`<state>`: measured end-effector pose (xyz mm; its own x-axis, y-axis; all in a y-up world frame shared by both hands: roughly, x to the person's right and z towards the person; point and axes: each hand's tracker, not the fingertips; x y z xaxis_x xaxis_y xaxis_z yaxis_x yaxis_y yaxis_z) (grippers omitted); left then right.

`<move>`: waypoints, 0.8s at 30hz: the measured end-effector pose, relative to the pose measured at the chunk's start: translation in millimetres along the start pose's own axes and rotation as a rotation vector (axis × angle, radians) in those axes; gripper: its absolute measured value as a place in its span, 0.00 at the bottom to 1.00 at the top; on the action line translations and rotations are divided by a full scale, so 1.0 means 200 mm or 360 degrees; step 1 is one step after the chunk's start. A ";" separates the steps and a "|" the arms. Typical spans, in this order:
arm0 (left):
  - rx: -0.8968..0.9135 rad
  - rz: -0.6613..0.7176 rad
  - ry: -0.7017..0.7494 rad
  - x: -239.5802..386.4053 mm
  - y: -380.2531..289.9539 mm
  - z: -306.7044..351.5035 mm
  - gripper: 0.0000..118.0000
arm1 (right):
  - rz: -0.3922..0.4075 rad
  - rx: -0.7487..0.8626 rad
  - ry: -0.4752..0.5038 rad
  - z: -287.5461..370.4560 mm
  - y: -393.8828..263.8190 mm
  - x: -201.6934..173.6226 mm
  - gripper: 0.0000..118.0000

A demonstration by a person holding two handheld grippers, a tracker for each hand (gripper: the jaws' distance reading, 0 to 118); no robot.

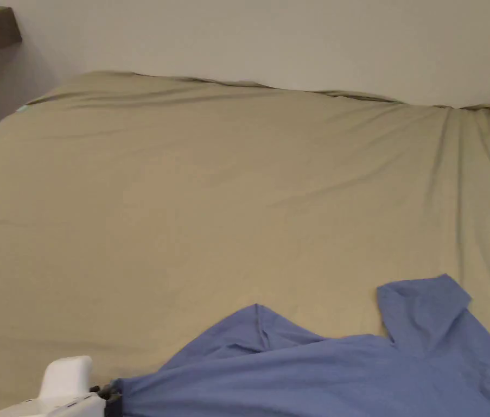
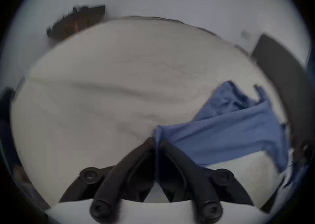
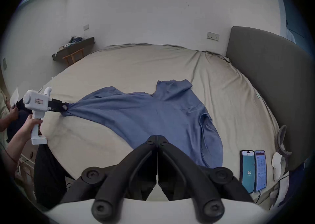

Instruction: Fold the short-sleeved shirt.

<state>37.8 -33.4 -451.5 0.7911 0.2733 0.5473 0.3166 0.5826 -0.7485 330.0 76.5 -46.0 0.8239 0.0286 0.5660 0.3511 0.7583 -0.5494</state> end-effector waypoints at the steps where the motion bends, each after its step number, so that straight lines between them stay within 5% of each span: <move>1: -0.0018 -0.0028 0.0107 0.01 0.00 0.03 0.01 | 0.0001 -0.0007 0.0003 -0.02 0.01 0.01 0.03; 5: 0.0050 -0.0161 0.0079 0.13 0.00 0.13 0.02 | 0.0020 0.0043 -0.0033 -0.09 0.14 0.11 0.03; 6: 0.0049 -0.0183 0.0088 0.16 0.00 0.14 0.01 | 0.0007 0.0059 -0.0051 -0.13 0.20 0.16 0.20; 8: 0.0057 -0.0175 0.0048 0.18 0.01 0.16 0.01 | -0.0083 -0.0058 -0.0039 -0.27 0.33 0.28 1.00; 10: 0.0046 -0.0138 0.0022 0.22 0.02 0.17 0.01 | -0.0103 -0.0088 0.0020 -0.42 0.40 0.41 1.00; 17: 0.0019 -0.0122 -0.0006 0.25 0.09 0.17 0.01 | -0.0275 -0.0698 -0.0158 -1.29 0.51 0.74 0.99; 18: 0.0023 -0.0118 -0.0005 0.26 0.10 0.17 0.01 | -0.0282 -0.0781 -0.0167 -1.38 0.50 0.76 0.86; 21: -0.0002 -0.0138 0.0004 0.28 0.11 0.14 0.02 | -0.0389 -0.0875 -0.0040 -1.49 0.48 0.75 0.85; 23: -0.0016 -0.0151 -0.0004 0.28 0.11 0.13 0.01 | -0.0237 -0.0875 -0.0093 -1.43 0.53 0.73 0.81; 24: -0.0013 -0.0149 -0.0017 0.29 0.11 0.13 0.02 | -0.0197 -0.0814 -0.0029 -1.38 0.53 0.71 0.67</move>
<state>77.5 14.5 -426.1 0.7520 0.2262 0.6191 0.3934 0.5997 -0.6969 606.9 -19.7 -193.2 0.7563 -0.0262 0.6537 0.6213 0.3418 -0.7051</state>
